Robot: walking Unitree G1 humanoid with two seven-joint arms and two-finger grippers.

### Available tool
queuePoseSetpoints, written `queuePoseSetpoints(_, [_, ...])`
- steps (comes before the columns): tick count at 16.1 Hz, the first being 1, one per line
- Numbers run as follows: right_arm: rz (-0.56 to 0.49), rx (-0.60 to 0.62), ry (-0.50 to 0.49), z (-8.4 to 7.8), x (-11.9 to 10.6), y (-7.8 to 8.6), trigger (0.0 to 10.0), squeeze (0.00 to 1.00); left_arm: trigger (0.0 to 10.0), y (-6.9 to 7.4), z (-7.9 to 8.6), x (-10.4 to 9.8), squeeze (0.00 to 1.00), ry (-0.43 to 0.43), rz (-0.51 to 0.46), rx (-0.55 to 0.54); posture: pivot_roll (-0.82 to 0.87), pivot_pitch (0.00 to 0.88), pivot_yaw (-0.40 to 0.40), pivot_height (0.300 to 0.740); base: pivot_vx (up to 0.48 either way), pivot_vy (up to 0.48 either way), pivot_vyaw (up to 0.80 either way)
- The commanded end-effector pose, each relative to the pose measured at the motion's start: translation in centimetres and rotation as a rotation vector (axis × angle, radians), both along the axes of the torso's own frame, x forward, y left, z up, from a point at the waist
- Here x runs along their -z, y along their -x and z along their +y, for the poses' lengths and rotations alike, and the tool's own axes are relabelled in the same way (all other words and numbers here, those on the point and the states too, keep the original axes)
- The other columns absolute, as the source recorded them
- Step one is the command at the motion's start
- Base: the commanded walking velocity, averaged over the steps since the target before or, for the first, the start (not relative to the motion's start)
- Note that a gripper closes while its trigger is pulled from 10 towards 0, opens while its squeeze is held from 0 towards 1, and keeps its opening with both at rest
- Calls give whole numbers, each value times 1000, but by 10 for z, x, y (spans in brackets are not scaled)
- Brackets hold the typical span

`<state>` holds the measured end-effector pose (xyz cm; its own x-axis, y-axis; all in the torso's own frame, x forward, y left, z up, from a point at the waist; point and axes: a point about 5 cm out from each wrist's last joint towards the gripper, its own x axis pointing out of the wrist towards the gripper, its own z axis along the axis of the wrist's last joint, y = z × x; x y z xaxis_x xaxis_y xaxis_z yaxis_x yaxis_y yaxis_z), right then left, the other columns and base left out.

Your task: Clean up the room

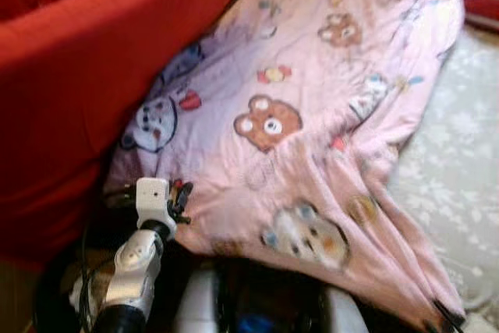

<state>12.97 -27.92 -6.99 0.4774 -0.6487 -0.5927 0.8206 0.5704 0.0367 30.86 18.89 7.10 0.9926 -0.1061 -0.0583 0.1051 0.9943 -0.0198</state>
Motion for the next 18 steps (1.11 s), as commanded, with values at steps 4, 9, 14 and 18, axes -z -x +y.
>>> queuePoseSetpoints(4, [145,285,-92,5,17,43,0,0,10000,1,10,9,0,-34,25,-1,153,115,22,636,0,0,0])
queuePoseSetpoints(9, [228,347,-249,31,31,50,0,0,10000,1,11,12,0,-49,28,12,152,117,28,636,0,0,0])
queuePoseSetpoints(14, [269,483,-197,25,30,65,0,0,10000,2,8,14,0,-50,28,22,152,122,22,636,0,0,0])
queuePoseSetpoints(18, [160,128,-107,13,20,33,10000,0,10000,7,10,23,0,-50,61,16,152,123,22,636,0,0,0])
